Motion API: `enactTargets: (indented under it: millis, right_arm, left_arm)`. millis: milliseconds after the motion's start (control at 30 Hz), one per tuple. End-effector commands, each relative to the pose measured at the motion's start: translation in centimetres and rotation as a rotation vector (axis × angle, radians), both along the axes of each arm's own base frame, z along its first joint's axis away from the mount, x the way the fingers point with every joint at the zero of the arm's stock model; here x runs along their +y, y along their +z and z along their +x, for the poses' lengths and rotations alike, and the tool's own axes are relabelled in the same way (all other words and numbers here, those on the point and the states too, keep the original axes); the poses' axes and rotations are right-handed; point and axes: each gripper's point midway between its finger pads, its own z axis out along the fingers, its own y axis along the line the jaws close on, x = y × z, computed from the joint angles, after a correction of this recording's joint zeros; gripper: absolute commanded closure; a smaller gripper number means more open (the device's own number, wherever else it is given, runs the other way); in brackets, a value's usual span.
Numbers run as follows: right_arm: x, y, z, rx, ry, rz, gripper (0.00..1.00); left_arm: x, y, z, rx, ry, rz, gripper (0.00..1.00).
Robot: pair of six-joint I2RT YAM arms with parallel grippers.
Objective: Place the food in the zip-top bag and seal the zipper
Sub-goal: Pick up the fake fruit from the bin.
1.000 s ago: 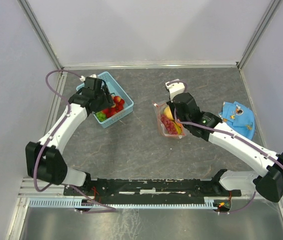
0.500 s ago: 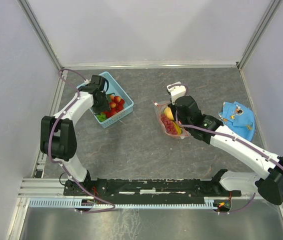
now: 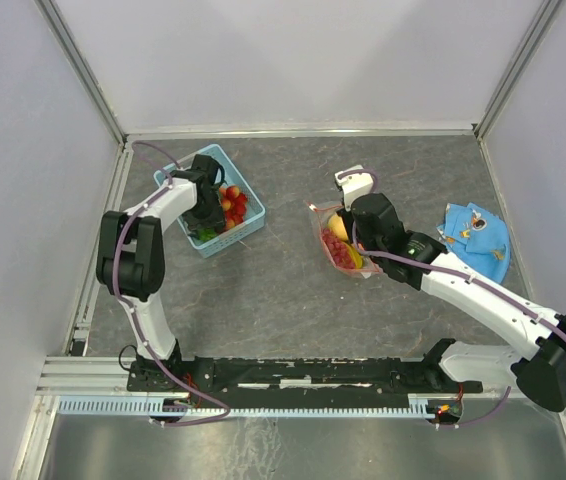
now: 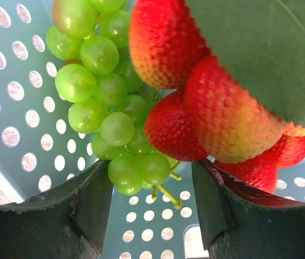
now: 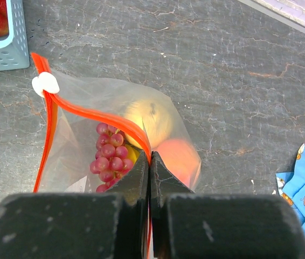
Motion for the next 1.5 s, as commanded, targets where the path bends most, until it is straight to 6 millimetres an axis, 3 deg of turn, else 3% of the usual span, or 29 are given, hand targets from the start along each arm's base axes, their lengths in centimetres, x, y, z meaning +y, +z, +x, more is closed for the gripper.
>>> enactTargets:
  millis: [0,267,400,567,800,1000,1467]
  right_arm:
    - [0.0,1.4,0.3,-0.050,-0.004,0.044,0.98]
    - [0.1,1.0,0.3,-0.040,-0.002,0.042,0.98]
    - [0.1,1.0,0.2,-0.038,0.000,0.042,0.98]
    - [0.1,1.4,0.2,-0.046,0.001,0.055,0.98]
    - [0.4,2.0,0.2,-0.046,0.005,0.068,0.98]
    - [0.6,2.5,0.2,-0.040,0.010,0.081,0.98]
    - [2.2,3.2,0.6,-0.015,0.023,0.142,0.98]
  left_arm:
    - [0.2,-0.3,2.0,-0.043,0.027,0.006,0.34]
    - [0.6,-2.1,3.0,-0.067,0.077,0.026,0.36]
    - [0.6,-1.8,2.8,-0.078,0.086,0.019,0.49]
    - [0.8,0.9,2.7,-0.149,0.093,0.011,0.73]
    - [0.8,5.3,2.2,-0.241,0.086,-0.010,0.84]
    - [0.6,8.5,1.4,-0.306,0.059,-0.041,0.90]
    - [-4.2,16.4,-2.4,-0.507,-0.161,-0.317,0.93]
